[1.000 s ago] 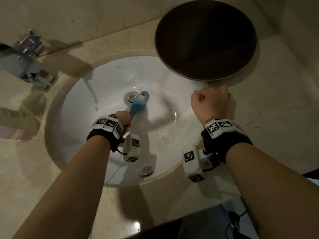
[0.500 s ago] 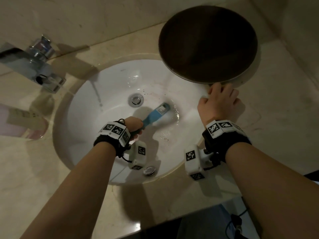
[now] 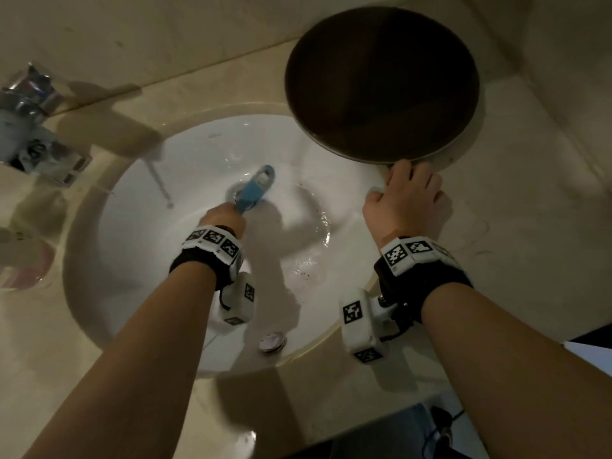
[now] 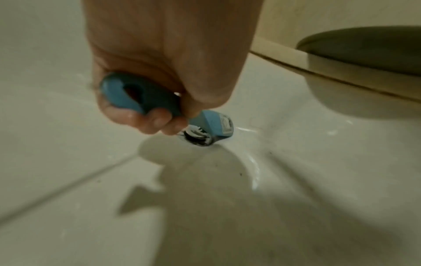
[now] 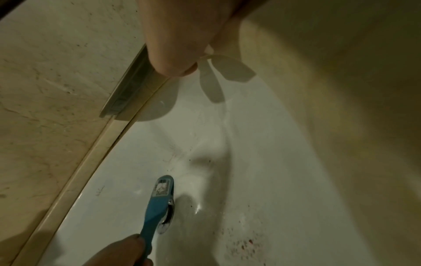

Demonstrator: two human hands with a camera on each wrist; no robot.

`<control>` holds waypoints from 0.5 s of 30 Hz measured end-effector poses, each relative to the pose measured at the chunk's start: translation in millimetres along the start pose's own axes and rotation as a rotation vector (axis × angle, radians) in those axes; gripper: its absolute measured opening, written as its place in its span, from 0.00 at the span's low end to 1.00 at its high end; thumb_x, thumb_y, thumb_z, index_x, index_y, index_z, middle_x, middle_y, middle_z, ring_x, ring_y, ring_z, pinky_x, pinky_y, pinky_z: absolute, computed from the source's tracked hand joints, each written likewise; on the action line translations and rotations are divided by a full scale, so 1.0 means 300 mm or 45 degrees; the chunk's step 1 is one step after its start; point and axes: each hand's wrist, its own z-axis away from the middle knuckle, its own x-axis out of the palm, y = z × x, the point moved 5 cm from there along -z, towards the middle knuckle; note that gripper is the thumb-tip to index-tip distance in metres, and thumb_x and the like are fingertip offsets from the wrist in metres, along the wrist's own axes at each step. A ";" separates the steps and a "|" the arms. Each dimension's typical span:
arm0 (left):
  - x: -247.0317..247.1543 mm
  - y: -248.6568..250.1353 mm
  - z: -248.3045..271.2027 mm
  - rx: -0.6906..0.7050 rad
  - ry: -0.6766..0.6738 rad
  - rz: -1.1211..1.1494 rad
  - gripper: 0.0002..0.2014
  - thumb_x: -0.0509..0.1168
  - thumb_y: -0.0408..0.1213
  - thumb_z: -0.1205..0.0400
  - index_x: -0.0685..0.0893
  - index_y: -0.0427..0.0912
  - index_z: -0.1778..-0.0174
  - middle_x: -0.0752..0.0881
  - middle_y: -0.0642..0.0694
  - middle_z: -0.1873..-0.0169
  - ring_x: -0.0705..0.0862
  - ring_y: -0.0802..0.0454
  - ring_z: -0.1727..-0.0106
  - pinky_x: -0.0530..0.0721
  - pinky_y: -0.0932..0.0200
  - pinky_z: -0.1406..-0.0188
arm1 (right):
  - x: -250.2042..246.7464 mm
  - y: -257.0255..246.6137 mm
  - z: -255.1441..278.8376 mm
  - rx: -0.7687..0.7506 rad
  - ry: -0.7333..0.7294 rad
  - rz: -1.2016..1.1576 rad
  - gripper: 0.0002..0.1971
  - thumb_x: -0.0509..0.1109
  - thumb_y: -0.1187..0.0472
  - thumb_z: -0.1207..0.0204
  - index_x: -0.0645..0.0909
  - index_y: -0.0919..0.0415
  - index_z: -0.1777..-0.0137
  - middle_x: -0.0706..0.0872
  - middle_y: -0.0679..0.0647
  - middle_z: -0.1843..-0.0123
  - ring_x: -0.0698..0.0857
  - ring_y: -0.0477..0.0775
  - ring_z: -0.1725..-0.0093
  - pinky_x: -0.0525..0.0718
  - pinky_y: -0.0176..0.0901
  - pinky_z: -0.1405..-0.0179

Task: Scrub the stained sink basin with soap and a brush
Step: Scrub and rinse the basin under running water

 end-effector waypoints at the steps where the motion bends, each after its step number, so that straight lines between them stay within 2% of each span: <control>1: -0.002 -0.004 -0.015 -0.025 0.006 0.014 0.15 0.55 0.32 0.17 0.77 0.33 0.37 0.82 0.34 0.41 0.82 0.37 0.42 0.78 0.52 0.49 | -0.002 -0.002 0.000 0.006 0.008 -0.001 0.13 0.57 0.59 0.40 0.76 0.62 0.57 0.80 0.62 0.58 0.80 0.62 0.59 0.76 0.51 0.63; 2: 0.010 0.000 -0.029 -0.024 -0.053 0.066 0.15 0.55 0.31 0.17 0.77 0.32 0.36 0.82 0.33 0.40 0.82 0.38 0.40 0.80 0.53 0.50 | -0.006 -0.002 -0.001 0.015 0.019 -0.007 0.14 0.54 0.58 0.40 0.76 0.61 0.58 0.80 0.61 0.59 0.80 0.62 0.60 0.76 0.50 0.63; 3: 0.029 0.013 -0.029 -0.002 -0.144 0.164 0.15 0.55 0.30 0.17 0.77 0.33 0.36 0.83 0.33 0.42 0.86 0.43 0.44 0.82 0.57 0.58 | -0.007 0.000 -0.001 0.017 0.037 -0.014 0.15 0.52 0.57 0.41 0.76 0.61 0.58 0.80 0.60 0.60 0.80 0.61 0.60 0.76 0.49 0.63; 4: 0.046 0.032 -0.015 0.028 -0.247 0.253 0.13 0.53 0.29 0.16 0.78 0.36 0.38 0.85 0.35 0.50 0.90 0.53 0.56 0.81 0.64 0.71 | -0.007 0.002 -0.001 0.017 0.046 -0.023 0.16 0.51 0.56 0.41 0.76 0.60 0.58 0.80 0.60 0.60 0.80 0.61 0.60 0.76 0.49 0.63; 5: 0.059 0.056 0.007 0.106 -0.331 0.242 0.11 0.52 0.28 0.16 0.77 0.40 0.43 0.83 0.39 0.62 0.86 0.62 0.75 0.75 0.72 0.84 | -0.007 0.003 -0.001 0.016 0.048 -0.035 0.17 0.50 0.56 0.41 0.76 0.61 0.58 0.80 0.60 0.60 0.80 0.61 0.60 0.76 0.49 0.63; 6: 0.075 0.079 0.037 0.168 -0.428 0.183 0.10 0.51 0.29 0.16 0.76 0.42 0.48 0.78 0.44 0.70 0.77 0.66 0.88 0.67 0.76 0.91 | -0.009 0.003 -0.002 0.016 0.050 -0.041 0.17 0.50 0.55 0.41 0.76 0.61 0.58 0.80 0.60 0.60 0.80 0.61 0.61 0.76 0.49 0.63; 7: 0.087 0.100 0.067 0.201 -0.514 0.102 0.09 0.51 0.29 0.15 0.76 0.42 0.51 0.74 0.46 0.74 0.71 0.64 0.91 0.64 0.77 0.93 | -0.007 0.003 -0.001 0.013 0.039 -0.039 0.18 0.50 0.55 0.41 0.76 0.61 0.58 0.80 0.61 0.60 0.80 0.61 0.61 0.76 0.49 0.63; 8: 0.098 0.110 0.079 0.225 -0.554 0.025 0.09 0.51 0.30 0.15 0.76 0.41 0.51 0.74 0.46 0.74 0.73 0.61 0.88 0.65 0.77 0.92 | -0.005 0.002 0.000 0.005 0.029 -0.037 0.17 0.50 0.55 0.40 0.76 0.61 0.58 0.80 0.61 0.60 0.80 0.61 0.61 0.76 0.49 0.63; 9: 0.095 0.117 0.073 0.225 -0.536 0.013 0.10 0.51 0.29 0.15 0.78 0.39 0.50 0.77 0.44 0.71 0.78 0.56 0.80 0.72 0.75 0.88 | -0.004 0.001 0.001 -0.002 0.018 -0.033 0.17 0.51 0.56 0.40 0.76 0.62 0.58 0.80 0.61 0.60 0.80 0.62 0.60 0.76 0.49 0.62; 10: 0.088 0.115 0.054 0.246 -0.479 0.017 0.11 0.51 0.29 0.15 0.79 0.38 0.45 0.83 0.40 0.63 0.84 0.48 0.68 0.82 0.71 0.75 | -0.006 0.003 0.001 -0.003 0.012 -0.023 0.15 0.52 0.56 0.39 0.75 0.62 0.57 0.80 0.61 0.59 0.80 0.62 0.59 0.76 0.50 0.62; 11: 0.072 0.110 0.028 0.242 -0.366 0.023 0.14 0.51 0.30 0.15 0.79 0.36 0.39 0.85 0.36 0.51 0.86 0.40 0.53 0.86 0.62 0.57 | -0.006 0.006 -0.001 0.001 -0.004 -0.013 0.13 0.55 0.58 0.37 0.75 0.62 0.56 0.80 0.61 0.57 0.80 0.63 0.58 0.76 0.51 0.60; 12: 0.054 0.091 0.001 0.197 -0.239 0.013 0.16 0.52 0.32 0.15 0.77 0.37 0.34 0.83 0.35 0.41 0.83 0.38 0.42 0.82 0.54 0.45 | -0.001 0.009 -0.003 -0.002 -0.038 -0.002 0.12 0.58 0.58 0.35 0.75 0.62 0.54 0.80 0.62 0.55 0.79 0.63 0.55 0.75 0.52 0.57; 13: 0.035 0.066 -0.020 0.147 -0.115 0.017 0.16 0.52 0.35 0.15 0.77 0.39 0.34 0.82 0.36 0.38 0.81 0.38 0.40 0.79 0.51 0.44 | 0.009 0.012 -0.004 -0.007 -0.087 0.009 0.12 0.61 0.59 0.33 0.75 0.62 0.51 0.79 0.62 0.52 0.78 0.63 0.52 0.74 0.53 0.55; 15: 0.023 0.014 -0.043 0.031 0.022 0.053 0.12 0.53 0.37 0.16 0.79 0.41 0.44 0.83 0.36 0.42 0.80 0.40 0.51 0.75 0.52 0.54 | 0.018 0.015 -0.001 -0.004 -0.116 0.015 0.13 0.63 0.59 0.33 0.75 0.62 0.50 0.79 0.62 0.51 0.78 0.64 0.50 0.74 0.53 0.53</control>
